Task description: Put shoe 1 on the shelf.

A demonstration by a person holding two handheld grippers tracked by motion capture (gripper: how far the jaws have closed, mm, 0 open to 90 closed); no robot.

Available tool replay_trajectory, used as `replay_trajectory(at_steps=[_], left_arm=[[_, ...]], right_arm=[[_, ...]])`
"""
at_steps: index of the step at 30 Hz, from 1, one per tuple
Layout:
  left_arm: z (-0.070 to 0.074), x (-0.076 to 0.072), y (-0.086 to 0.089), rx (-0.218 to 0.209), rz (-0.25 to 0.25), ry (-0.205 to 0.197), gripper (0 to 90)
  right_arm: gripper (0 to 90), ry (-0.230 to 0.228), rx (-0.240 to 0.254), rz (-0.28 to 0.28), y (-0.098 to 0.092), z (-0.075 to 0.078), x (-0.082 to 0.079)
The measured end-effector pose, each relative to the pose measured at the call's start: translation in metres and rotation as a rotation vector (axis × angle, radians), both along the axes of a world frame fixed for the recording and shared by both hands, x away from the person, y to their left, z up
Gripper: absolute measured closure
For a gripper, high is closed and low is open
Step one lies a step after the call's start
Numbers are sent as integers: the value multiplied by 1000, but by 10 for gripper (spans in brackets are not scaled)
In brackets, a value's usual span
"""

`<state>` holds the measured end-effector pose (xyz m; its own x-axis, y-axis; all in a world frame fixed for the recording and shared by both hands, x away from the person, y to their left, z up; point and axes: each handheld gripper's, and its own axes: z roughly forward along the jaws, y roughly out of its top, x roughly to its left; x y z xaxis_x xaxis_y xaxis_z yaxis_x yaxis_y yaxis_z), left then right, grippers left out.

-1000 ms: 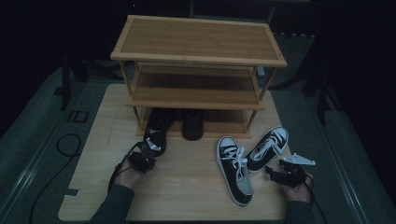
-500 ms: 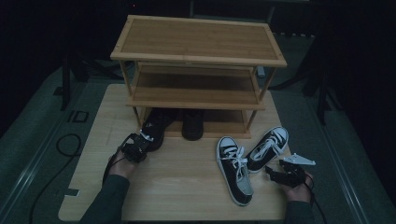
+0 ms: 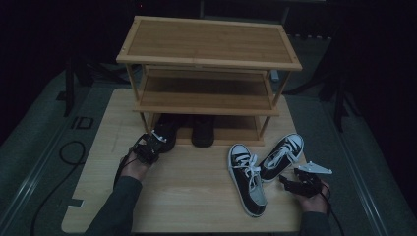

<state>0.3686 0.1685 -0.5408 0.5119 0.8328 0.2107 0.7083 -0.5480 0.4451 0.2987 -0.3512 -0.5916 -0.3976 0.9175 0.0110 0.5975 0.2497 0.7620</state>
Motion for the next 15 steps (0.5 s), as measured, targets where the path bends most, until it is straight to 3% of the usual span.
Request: replay_trajectory(at_steps=[15], left_arm=[[3,12,-33,1,-50,-4,900]], right_arm=[[267,0,0,0,0,0,0]])
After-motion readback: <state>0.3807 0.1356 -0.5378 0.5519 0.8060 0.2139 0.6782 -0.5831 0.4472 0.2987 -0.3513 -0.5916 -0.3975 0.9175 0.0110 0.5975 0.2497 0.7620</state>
